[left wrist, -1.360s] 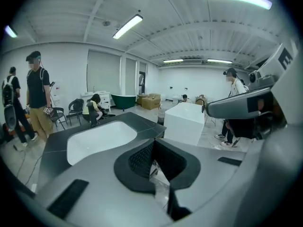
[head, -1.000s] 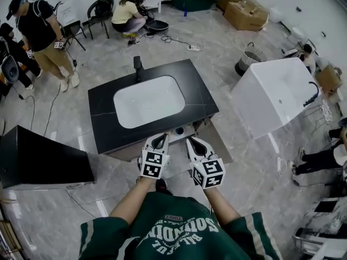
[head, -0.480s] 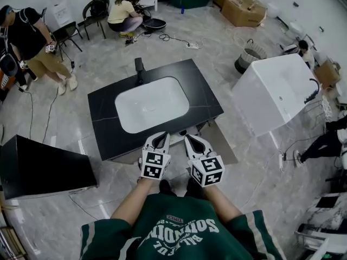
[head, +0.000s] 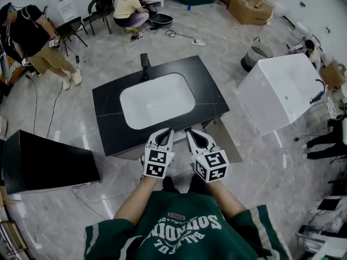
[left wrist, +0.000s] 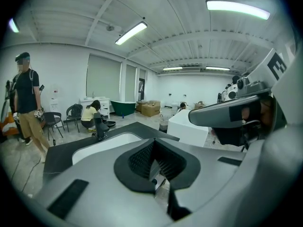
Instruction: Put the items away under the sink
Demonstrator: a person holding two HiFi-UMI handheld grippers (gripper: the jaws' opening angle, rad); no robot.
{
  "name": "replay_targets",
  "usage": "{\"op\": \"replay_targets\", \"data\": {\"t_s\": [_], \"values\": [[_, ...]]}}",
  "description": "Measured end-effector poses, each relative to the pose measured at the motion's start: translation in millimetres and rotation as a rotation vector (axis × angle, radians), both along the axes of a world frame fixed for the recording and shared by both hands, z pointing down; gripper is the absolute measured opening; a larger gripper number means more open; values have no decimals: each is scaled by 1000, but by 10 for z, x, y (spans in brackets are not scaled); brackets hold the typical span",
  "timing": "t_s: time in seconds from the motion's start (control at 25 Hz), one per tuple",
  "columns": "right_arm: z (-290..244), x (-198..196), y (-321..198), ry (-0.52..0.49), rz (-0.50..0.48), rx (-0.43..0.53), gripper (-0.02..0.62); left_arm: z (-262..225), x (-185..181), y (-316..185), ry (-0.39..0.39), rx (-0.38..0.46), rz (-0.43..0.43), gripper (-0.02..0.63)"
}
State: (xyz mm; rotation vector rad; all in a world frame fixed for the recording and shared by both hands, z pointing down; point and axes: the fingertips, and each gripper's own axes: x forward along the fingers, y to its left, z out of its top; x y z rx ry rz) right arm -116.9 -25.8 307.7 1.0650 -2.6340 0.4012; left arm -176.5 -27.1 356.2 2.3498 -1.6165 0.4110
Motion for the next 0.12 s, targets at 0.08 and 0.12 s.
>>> {"op": "replay_targets", "data": {"t_s": [0.08,0.12], "values": [[6,-27,10,-2,2,-1,41,5,-26,24,-2,3,1,9],[8,-40,15,-3,3,-2,41,7,-38,36,-3,4,2,11]]}}
